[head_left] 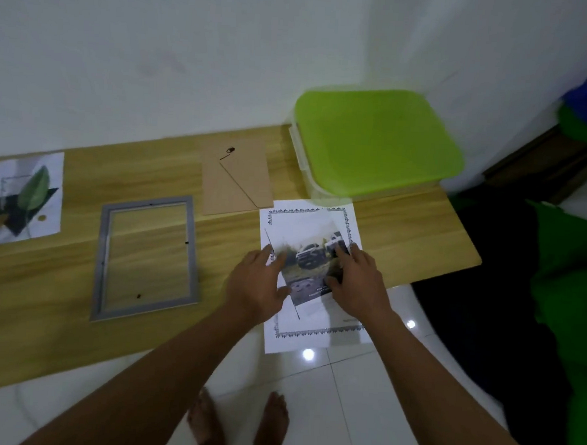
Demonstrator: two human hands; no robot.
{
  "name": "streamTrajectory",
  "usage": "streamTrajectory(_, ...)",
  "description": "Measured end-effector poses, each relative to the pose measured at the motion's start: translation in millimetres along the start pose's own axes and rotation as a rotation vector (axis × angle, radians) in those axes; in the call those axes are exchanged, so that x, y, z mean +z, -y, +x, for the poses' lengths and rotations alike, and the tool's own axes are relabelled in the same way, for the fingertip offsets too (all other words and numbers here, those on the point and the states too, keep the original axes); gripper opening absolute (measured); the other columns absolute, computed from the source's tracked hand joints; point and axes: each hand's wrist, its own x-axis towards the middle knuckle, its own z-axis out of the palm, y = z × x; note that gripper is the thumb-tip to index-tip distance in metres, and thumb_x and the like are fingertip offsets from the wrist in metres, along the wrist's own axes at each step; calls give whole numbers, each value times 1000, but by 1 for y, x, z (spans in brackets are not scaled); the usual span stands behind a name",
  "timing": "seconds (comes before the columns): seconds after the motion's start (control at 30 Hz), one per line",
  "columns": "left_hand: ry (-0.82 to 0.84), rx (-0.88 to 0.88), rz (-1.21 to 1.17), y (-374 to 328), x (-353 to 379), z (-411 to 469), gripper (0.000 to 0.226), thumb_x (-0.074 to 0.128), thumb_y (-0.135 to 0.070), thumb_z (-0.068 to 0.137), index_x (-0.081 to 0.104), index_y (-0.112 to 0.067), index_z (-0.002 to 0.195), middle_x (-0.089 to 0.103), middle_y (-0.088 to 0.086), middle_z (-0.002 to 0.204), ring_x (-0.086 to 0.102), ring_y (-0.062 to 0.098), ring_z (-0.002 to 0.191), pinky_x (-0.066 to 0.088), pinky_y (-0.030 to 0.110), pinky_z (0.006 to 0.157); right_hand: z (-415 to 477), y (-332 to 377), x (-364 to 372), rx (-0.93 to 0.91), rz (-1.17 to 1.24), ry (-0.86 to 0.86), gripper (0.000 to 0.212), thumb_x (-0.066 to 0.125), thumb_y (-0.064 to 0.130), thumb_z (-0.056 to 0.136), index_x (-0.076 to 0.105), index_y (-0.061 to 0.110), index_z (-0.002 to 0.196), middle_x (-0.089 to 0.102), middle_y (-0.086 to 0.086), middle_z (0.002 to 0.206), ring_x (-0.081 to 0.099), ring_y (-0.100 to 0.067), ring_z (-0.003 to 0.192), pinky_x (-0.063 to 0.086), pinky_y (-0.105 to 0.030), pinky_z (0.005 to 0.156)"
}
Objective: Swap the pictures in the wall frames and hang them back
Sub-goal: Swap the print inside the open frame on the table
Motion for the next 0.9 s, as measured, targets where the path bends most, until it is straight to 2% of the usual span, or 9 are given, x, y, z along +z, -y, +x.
streamTrajectory(0.1,16,16,94,1,6,1,69,49,-57,90,29,-31,150,25,10,158,25,31,141,32,39,109,2,-2,1,-18,12,27,74,62,35,93,25,19,154,25,-13,159,22,-31,145,30,-46,115)
streamTrajectory(0.27,13,20,145,-5,3,2,67,47,-59,90,29,-35,149,28,12,156,32,33,136,35,40,105,-2,-1,-6,-53,17,-16,63,68,33,89,41,17,144,38,-13,148,29,-29,140,29,-39,113)
streamTrajectory(0.4,15,20,133,-7,2,1,66,48,-59,90,32,-33,149,28,11,156,31,32,136,34,39,106,-1,-3,-8,-39,85,4,58,75,35,83,49,17,131,37,-10,147,34,-29,138,37,-41,109)
streamTrajectory(0.57,13,13,133,-7,4,1,64,47,-57,92,34,-30,148,26,12,155,26,32,137,31,40,108,0,-4,-11,-47,99,2,54,78,38,79,51,19,122,45,-2,127,44,-25,124,46,-39,96)
streamTrajectory(0.73,21,10,73,-6,-2,-1,59,50,-47,94,32,-31,147,29,10,153,29,30,136,33,39,106,-3,3,-18,-69,42,-7,60,77,48,77,52,19,124,49,-2,126,47,-24,121,46,-39,97)
streamTrajectory(0.8,4,-13,4,-2,-9,-4,57,51,-45,94,33,-30,146,35,8,150,33,29,134,35,39,105,-3,12,-23,-87,1,-14,64,72,50,82,49,15,130,50,-5,134,47,-24,124,44,-38,99)
streamTrajectory(0.9,-37,-35,-90,15,-28,-15,53,49,-42,96,38,-22,144,48,5,140,43,26,125,42,38,100,-1,41,-29,-113,-50,-1,58,62,44,91,43,14,137,52,-7,136,48,-26,124,45,-38,92)
